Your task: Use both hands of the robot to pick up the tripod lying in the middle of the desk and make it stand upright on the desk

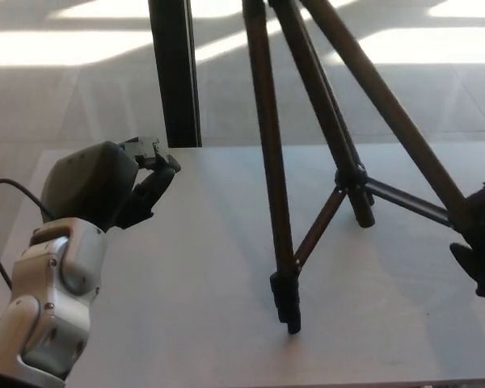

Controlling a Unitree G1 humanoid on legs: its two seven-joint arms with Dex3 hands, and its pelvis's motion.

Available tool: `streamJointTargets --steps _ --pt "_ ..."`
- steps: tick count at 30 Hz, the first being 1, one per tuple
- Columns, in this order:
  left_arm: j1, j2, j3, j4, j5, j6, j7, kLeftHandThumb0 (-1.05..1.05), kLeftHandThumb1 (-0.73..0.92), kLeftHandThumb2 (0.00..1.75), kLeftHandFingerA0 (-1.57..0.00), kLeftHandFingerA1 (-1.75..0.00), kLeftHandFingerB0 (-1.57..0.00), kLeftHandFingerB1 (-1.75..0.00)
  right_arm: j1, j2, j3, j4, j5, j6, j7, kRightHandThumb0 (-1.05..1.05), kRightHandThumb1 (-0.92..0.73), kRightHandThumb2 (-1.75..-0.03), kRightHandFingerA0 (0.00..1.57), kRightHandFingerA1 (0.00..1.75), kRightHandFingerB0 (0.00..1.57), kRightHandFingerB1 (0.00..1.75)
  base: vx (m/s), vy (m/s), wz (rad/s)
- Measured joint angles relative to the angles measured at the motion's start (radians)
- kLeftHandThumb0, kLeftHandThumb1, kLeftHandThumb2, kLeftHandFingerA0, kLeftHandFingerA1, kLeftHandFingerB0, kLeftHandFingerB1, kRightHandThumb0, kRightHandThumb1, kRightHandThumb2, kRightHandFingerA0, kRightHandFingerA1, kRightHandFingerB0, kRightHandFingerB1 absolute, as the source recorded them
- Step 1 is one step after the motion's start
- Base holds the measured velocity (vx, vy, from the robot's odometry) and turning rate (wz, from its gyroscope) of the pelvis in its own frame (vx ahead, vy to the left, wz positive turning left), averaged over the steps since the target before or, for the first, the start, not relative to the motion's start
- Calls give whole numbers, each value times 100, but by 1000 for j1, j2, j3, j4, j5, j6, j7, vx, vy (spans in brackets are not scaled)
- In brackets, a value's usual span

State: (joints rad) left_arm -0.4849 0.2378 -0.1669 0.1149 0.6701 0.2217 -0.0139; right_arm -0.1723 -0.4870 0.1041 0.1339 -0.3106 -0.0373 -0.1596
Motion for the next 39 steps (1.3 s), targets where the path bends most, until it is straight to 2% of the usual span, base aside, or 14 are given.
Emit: streamJointTargets --steps 2,3,5,7,12,16,17,22,25,26,32,35,38,39 --pt "1 0 0 6 -6 -5 7 -53 56 58 -85 -100 -74 -74 45 -18 -2 5 -2 -15 -3 -38 -70 -78 91 121 85 79 0 0 0" --pt "3 1 -2 10 -7 -12 12 -53 57 58 -83 -99 -73 -74 72 -29 -1 13 -5 -22 -3 -38 -71 -79 86 148 85 89 0 0 0" --pt "10 3 -9 13 -7 -19 21 -53 57 58 -83 -99 -73 -74 112 -49 8 25 -18 -25 -3 -38 -71 -79 86 148 85 89 0 0 0" --pt "14 4 -15 14 -7 -24 26 -51 58 57 -81 -90 -72 -68 142 -56 30 48 -36 -27 5 -37 -74 -75 83 175 68 150 0 0 0" --pt "18 5 -25 15 -7 -32 34 -51 58 57 -81 -91 -72 -64 152 -60 47 59 -53 -46 13 -37 -71 -80 85 162 78 93 0 0 -1" --pt "31 7 -23 12 -8 -34 41 -49 57 57 -81 -88 -70 -59 143 -54 57 60 -68 -57 13 -40 -74 -79 82 163 78 91 0 0 0" --pt "35 7 -22 10 -9 -34 41 -49 57 57 -80 -87 -70 -60 141 -52 58 58 -74 -55 13 -41 -76 -76 84 175 67 144 0 0 0" --pt "54 25 -9 -13 -10 -33 41 -50 58 57 -81 -84 -70 -60 102 -26 74 71 -92 -53 18 -37 -78 -74 92 175 75 85 0 0 0" --pt "64 30 -8 -23 -12 -33 41 -50 58 57 -81 -85 -70 -60 89 -10 74 70 -104 -45 20 -38 -79 -72 90 175 74 80 0 0 0" --pt "67 31 -8 -23 -13 -33 41 -49 58 57 -81 -90 -68 -62 86 -7 73 69 -107 -43 22 -39 -77 -75 98 142 80 98 0 0 0" --pt "78 -11 6 -83 -45 -32 40 -52 61 58 -77 -88 -63 -63 56 -3 60 46 -114 22 78 -37 -78 -70 101 133 83 107 0 0 0" --pt "76 -55 -7 -158 -62 -33 35 -55 64 59 -76 -83 -61 -61 35 1 60 40 -116 55 105 -37 -77 -73 87 172 70 145 0 0 0" --pt "72 -81 -30 -242 -69 -30 15 -53 63 59 -78 -80 -64 -62 34 9 59 35 -113 79 132 -35 -77 -71 85 175 71 144 0 0 0" --pt "71 -86 -36 -263 -72 -30 7 -51 59 58 -81 -79 -63 -62 34 14 58 32 -112 86 140 -35 -76 -73 80 158 75 104 0 0 0"
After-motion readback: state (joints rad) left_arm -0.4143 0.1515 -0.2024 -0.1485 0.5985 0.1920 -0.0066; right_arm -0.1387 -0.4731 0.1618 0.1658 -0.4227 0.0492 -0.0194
